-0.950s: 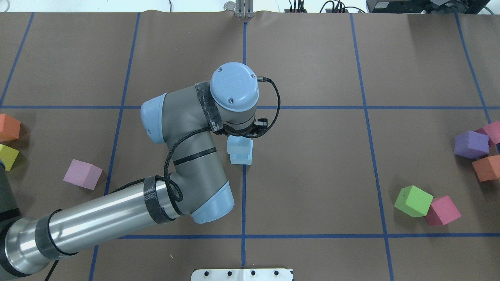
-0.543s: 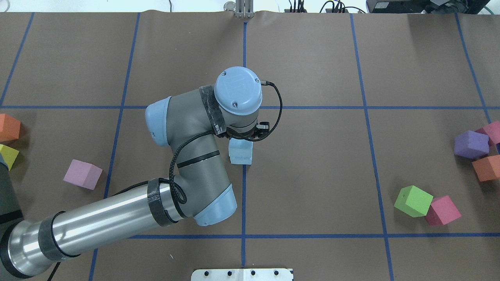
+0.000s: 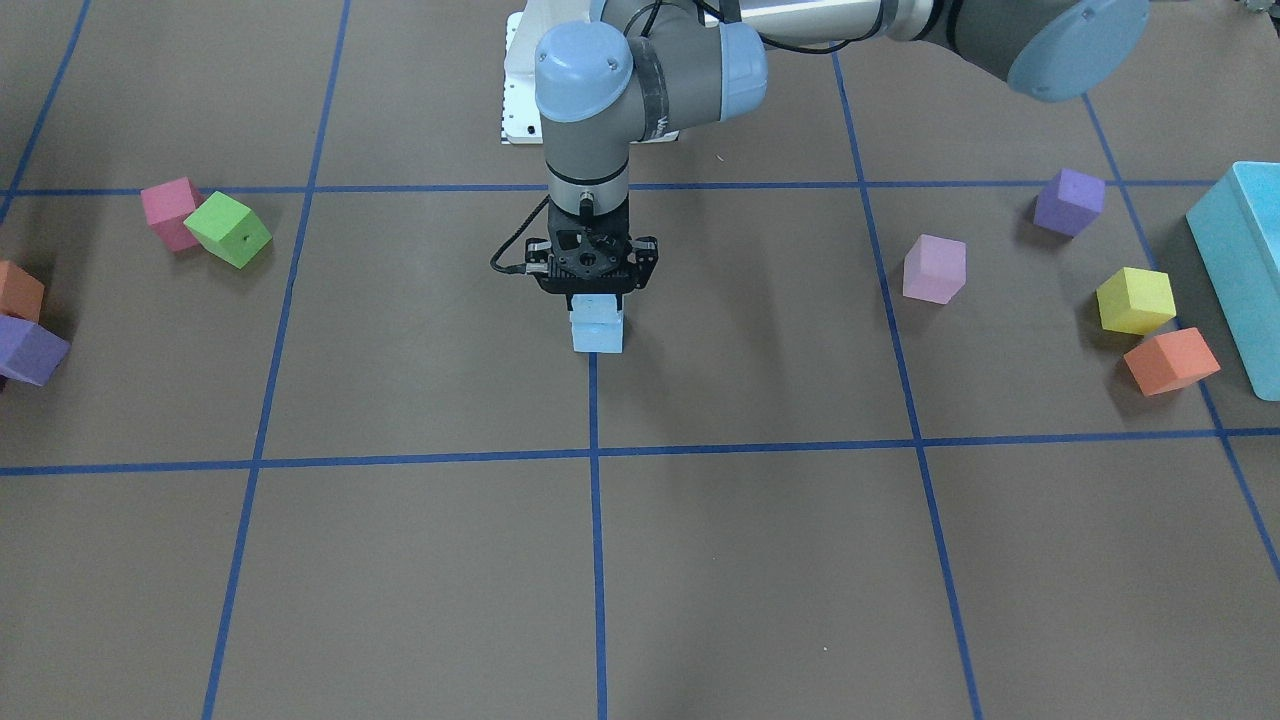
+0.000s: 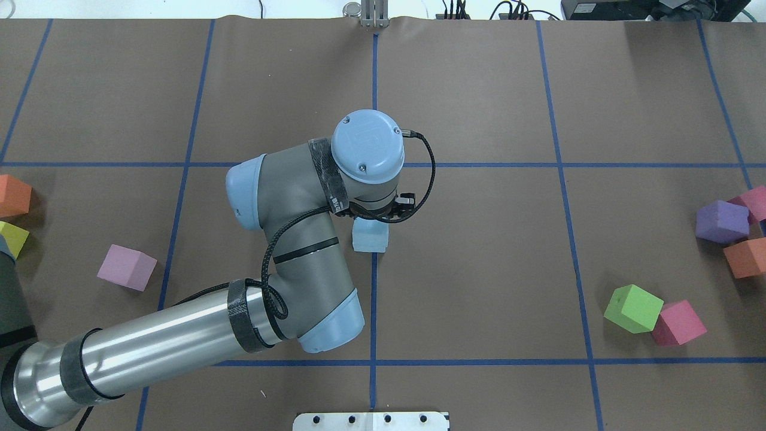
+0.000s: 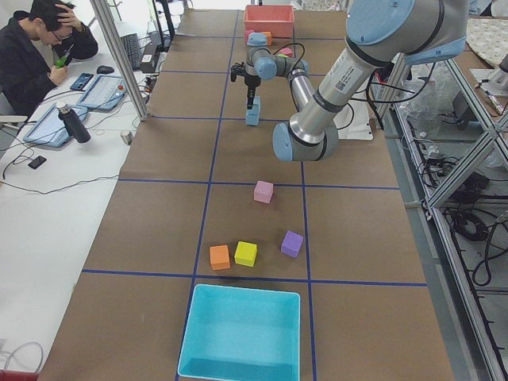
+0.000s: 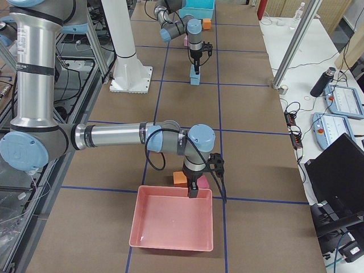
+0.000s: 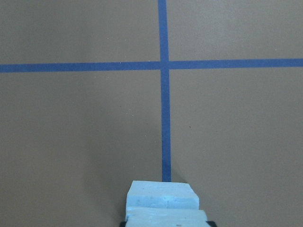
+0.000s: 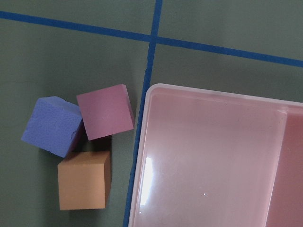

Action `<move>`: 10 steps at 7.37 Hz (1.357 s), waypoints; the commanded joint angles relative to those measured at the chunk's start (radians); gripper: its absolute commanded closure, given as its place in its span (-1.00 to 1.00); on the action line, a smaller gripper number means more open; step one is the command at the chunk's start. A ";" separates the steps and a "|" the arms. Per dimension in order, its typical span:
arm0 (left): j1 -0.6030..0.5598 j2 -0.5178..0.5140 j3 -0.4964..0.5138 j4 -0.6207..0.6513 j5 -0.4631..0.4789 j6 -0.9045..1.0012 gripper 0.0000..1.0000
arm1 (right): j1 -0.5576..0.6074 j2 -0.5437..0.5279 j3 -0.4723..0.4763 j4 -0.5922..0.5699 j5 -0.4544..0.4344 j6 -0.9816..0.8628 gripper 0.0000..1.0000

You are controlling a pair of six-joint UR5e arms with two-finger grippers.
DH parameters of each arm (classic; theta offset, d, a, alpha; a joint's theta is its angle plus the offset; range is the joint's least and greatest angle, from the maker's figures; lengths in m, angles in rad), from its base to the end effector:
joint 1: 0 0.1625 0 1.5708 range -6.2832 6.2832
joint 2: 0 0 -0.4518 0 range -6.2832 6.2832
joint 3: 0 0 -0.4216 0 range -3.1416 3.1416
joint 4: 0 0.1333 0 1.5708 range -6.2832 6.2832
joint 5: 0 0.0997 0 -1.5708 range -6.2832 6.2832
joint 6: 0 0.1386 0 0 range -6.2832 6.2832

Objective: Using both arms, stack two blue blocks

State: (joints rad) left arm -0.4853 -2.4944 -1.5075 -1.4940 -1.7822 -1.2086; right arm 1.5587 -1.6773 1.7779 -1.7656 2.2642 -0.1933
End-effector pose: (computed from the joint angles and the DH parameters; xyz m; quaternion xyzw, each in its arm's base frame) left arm 0.6605 -0.4661 0.1410 0.0672 0.3862 -0.0163 0.9198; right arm 0.0391 -0.4612 0.6849 -0.0134 -0.3420 -0.0804 0.9361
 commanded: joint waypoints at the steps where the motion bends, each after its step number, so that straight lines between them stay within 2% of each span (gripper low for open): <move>1: 0.001 0.003 0.000 -0.005 0.001 0.001 -0.41 | 0.000 0.001 0.000 0.000 0.000 0.000 -1.00; 2: 0.001 0.003 0.000 -0.006 0.001 0.001 -0.95 | 0.000 0.001 -0.003 0.000 0.000 0.000 -1.00; 4: -0.001 0.005 -0.034 -0.002 -0.005 0.001 -0.96 | 0.000 0.002 -0.006 0.000 0.000 0.000 -1.00; 5: -0.015 0.006 -0.095 0.012 -0.008 0.001 -0.96 | 0.000 0.002 -0.006 0.000 0.000 0.000 -1.00; 6: -0.066 0.026 -0.158 0.059 -0.058 0.004 -0.96 | 0.000 0.004 -0.006 0.000 0.000 -0.002 -1.00; 7: -0.114 0.070 -0.225 0.116 -0.107 0.027 -0.96 | 0.000 0.004 -0.015 0.000 0.000 -0.002 -1.00; 8: -0.160 0.169 -0.337 0.147 -0.111 0.190 -0.96 | 0.000 0.004 -0.017 0.000 0.000 -0.002 -1.00; 9: -0.239 0.271 -0.396 0.153 -0.141 0.316 -0.96 | 0.000 0.005 -0.017 0.000 0.000 -0.002 -1.00; 10: -0.325 0.345 -0.407 0.150 -0.190 0.454 -0.96 | 0.000 0.005 -0.020 0.000 0.000 -0.002 -1.00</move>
State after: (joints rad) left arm -0.7091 -2.2548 -1.8692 -1.3501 -1.9207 -0.9247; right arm 1.5585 -1.6726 1.7609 -1.7656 2.2642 -0.1948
